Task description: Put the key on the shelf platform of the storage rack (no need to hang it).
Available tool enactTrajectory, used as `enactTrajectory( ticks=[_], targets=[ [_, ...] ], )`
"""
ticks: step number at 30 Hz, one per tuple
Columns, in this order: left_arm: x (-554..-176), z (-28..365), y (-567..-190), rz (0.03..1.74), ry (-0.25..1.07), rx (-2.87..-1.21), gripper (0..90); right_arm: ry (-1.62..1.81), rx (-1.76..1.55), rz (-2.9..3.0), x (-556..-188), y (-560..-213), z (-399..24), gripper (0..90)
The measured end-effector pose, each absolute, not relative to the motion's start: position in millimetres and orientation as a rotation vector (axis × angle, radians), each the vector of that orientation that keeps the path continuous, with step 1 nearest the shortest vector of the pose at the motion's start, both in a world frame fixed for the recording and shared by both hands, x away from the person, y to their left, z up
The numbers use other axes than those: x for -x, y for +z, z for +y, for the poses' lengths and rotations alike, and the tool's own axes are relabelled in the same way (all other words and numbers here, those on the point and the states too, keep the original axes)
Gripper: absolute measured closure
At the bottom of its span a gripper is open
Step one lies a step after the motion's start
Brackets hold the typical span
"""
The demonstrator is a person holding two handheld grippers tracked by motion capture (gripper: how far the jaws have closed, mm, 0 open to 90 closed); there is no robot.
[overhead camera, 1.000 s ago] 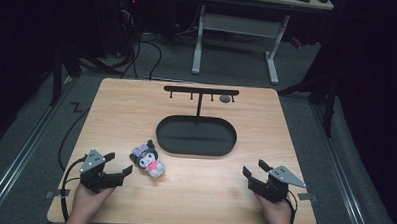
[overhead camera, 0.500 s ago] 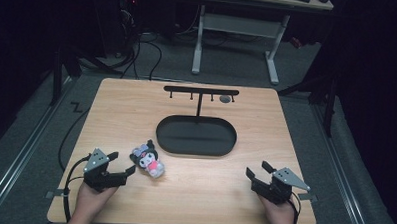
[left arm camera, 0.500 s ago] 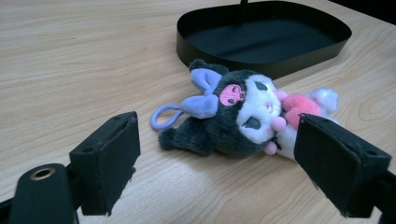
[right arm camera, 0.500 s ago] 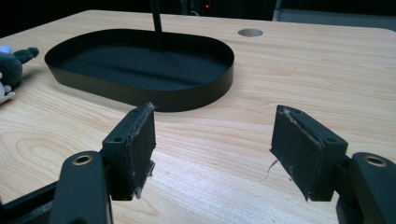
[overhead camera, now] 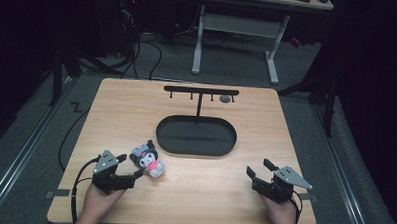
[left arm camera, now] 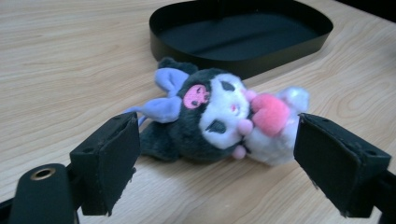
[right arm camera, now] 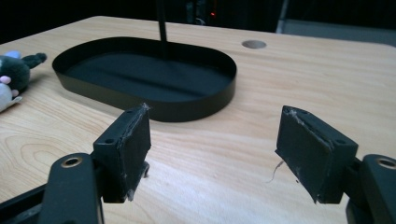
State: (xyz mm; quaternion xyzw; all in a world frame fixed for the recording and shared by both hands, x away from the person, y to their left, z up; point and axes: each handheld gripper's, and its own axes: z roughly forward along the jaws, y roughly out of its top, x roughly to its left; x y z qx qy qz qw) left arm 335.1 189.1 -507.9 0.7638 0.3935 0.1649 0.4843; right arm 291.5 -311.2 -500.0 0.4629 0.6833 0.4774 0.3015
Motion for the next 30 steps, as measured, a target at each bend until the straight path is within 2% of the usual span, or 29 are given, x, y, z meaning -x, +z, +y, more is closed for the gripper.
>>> enactTrajectory(
  ticks=[4,10,21,26,30],
  targets=[
    [-335,178,-497,0.947,0.458,-1.909,15.6,1.270,-1.205,1.842,-300,-499,-307,23.8],
    [-330,162,-482,0.948,0.482,-1.886,15.7,1.318,-1.197,1.865,-311,-499,-302,23.4],
    [-318,151,-509,0.960,0.444,-1.899,19.1,1.303,-1.220,1.886,-309,-498,-293,20.8],
    [-315,148,-512,0.968,0.436,-1.881,24.5,1.294,-1.266,1.880,-309,-501,-295,21.4],
    [-313,144,-513,0.966,0.433,-1.897,32.8,1.306,-1.272,1.870,-305,-500,-296,21.8]
  ],
)
